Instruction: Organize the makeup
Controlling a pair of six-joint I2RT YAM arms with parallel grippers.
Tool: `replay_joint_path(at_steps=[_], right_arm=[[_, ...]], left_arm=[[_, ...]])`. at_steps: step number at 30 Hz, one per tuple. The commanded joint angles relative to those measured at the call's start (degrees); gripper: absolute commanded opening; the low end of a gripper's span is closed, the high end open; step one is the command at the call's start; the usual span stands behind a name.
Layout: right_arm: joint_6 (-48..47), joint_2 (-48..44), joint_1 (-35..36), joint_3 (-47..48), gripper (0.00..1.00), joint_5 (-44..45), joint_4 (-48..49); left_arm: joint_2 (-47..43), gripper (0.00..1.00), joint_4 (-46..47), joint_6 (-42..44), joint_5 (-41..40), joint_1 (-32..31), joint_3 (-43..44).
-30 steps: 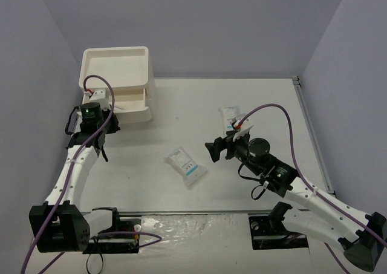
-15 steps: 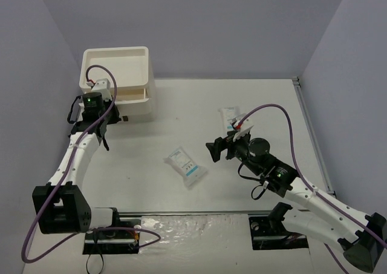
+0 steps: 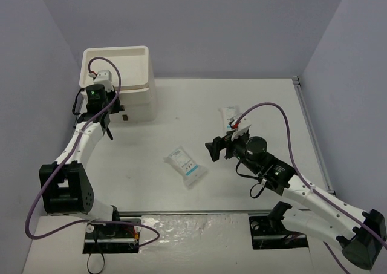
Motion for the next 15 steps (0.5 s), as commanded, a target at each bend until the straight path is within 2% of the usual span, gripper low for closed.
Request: replay_joint_path(at_steps=[1,6,12,13,15], right_arm=[[-0.9,0.8,-0.6,0.6,1.00,-1.0,3.7],[-0.7,1.2,-0.5,0.7,1.00,-1.3,3.9],[-0.5,1.4,-0.5,0.7,1.00,-1.7,3.8],[-0.5,1.2,-0.5,0.7,1.00,-1.7,3.8],[-0.5,0.8,-0.5,0.8,1.00,-1.5,3.7]], left_arm=[[0.0,0.03,11.0,0.3,0.0,-0.2,4.8],[0.3,0.05,13.1,0.6,-0.6,-0.2,4.7],[1.1,0.18,13.4,0.0,-0.2,-0.2,4.9],[1.1,0.21,13.4,-0.3,-0.1,-0.2,4.9],[-0.7,0.44,12.6,-0.6,0.2,-0.6,3.9]])
